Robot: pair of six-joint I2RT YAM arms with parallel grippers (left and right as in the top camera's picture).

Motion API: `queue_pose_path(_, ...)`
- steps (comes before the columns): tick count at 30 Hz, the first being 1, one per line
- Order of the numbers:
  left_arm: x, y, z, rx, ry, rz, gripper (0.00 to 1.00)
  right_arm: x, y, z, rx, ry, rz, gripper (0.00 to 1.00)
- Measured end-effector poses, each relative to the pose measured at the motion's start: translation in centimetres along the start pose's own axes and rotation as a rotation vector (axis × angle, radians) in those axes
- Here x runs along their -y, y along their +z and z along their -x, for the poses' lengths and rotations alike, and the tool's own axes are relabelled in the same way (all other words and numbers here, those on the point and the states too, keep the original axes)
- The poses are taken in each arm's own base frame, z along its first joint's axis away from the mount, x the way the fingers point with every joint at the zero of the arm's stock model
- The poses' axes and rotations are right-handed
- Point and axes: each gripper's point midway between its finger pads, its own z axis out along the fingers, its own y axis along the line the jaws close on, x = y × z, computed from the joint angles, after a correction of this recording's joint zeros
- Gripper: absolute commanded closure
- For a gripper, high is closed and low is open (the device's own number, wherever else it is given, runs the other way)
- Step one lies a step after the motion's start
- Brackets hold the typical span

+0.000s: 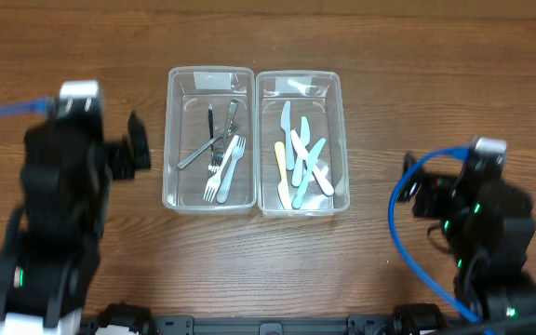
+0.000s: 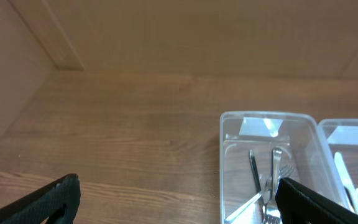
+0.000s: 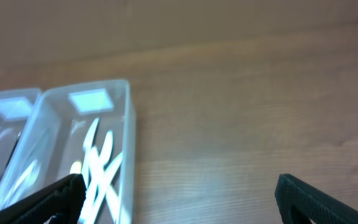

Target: Pack container

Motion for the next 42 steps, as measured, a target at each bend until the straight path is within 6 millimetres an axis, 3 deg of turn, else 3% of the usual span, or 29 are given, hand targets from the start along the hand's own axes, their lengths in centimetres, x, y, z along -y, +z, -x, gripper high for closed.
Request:
queue_pose_path(1,-0.2,-0.6,-0.3,0.019,-0.006,-0.001,0.00,0.2,-0.9,-2.2,-0.048,0.003,-0.007,0.00)
queue_pose_path(2,-0.8,-1.9,-2.3,0.041,-0.012,0.003,0.00,0.4,-1.6,-3.2,-0.062,0.015,-0.017,0.00)
queue_pose_path(5,-1.8,-3.5,-5.6,0.089,-0.027,0.011,0.00,1.4,-3.1,-5.4,-0.059,0.067,-0.048,0.00)
queue_pose_path(9,-2.4,-4.4,-8.6,0.092,-0.027,0.018,0.00,2.0,-2.6,-7.0,-0.072,0.090,-0.073,0.00)
queue_pose_path(21,-3.2,-4.7,-15.8,-0.187,0.058,0.045,0.00,2.1,-2.2,-7.7,-0.091,0.102,-0.079,0.00)
queue_pose_path(29,-3.3,-4.9,-16.7,-0.223,0.069,0.048,0.00,2.2,-2.5,-7.9,-0.092,0.103,-0.079,0.00)
queue_pose_path(37,-3.3,-4.9,-16.8,-0.226,0.070,0.048,0.00,2.1,-6.9,-6.6,0.199,0.146,0.015,0.00)
queue_pose_path(39,-3.3,-4.9,-16.8,-0.226,0.070,0.048,0.00,1.9,-6.2,-6.4,0.260,0.153,0.034,0.00)
queue_pose_path(42,-3.3,-4.9,-16.8,-0.227,0.070,0.048,0.00,1.1,-3.3,-6.2,0.308,0.156,0.070,0.00)
